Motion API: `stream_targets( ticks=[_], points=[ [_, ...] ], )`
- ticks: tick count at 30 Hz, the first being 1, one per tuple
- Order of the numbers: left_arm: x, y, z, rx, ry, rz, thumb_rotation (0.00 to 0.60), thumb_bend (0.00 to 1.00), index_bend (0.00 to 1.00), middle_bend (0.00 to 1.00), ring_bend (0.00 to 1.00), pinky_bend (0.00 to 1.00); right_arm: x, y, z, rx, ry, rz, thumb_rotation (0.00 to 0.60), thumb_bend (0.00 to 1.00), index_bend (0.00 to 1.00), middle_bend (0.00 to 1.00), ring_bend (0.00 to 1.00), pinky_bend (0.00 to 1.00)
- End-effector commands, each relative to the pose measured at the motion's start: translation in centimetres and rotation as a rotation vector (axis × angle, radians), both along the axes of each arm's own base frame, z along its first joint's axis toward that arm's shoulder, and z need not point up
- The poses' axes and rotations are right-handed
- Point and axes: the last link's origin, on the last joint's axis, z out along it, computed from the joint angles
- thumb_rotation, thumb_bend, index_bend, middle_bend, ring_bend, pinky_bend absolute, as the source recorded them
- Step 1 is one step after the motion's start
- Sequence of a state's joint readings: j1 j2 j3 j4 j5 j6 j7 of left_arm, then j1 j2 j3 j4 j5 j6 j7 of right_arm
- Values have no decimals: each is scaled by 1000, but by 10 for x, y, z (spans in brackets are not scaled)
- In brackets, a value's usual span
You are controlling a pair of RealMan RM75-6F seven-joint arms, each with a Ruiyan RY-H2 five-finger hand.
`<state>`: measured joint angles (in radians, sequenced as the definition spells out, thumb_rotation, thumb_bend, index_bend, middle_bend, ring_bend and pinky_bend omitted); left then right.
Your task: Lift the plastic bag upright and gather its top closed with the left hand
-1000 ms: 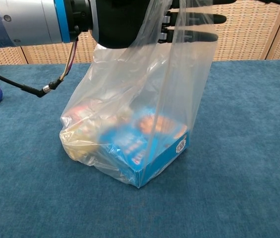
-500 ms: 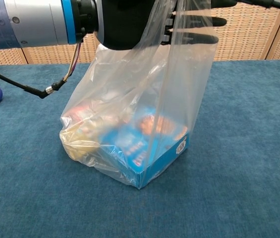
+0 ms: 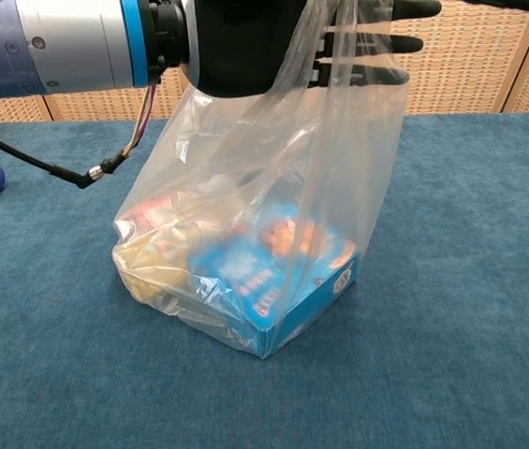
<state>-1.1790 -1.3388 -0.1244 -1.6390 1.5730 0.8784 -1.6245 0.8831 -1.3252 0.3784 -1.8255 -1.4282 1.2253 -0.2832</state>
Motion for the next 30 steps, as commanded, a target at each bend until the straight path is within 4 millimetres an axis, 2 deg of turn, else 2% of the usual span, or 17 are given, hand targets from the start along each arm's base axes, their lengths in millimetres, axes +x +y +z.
stream_targets(
  ticks=[1,11,18,30],
  points=[
    [1,0,0,-3,-7,4,271,147,0,0,0,0,-1,1,0,3,5,1,600,0,0,51,0,12],
    [0,0,2,-6,-36,14,271,147,0,0,0,0,0,8,2,-2,-11,15,600,0,0,51,0,12],
    [-4,2,0,-3,-33,37,271,147,0,0,0,0,-5,7,11,-31,-29,5,600,0,0,0,0,12],
    [-4,5,2,1,-48,54,268,146,0,0,0,0,-9,10,21,-39,-23,13,600,0,0,0,0,12]
  ],
)
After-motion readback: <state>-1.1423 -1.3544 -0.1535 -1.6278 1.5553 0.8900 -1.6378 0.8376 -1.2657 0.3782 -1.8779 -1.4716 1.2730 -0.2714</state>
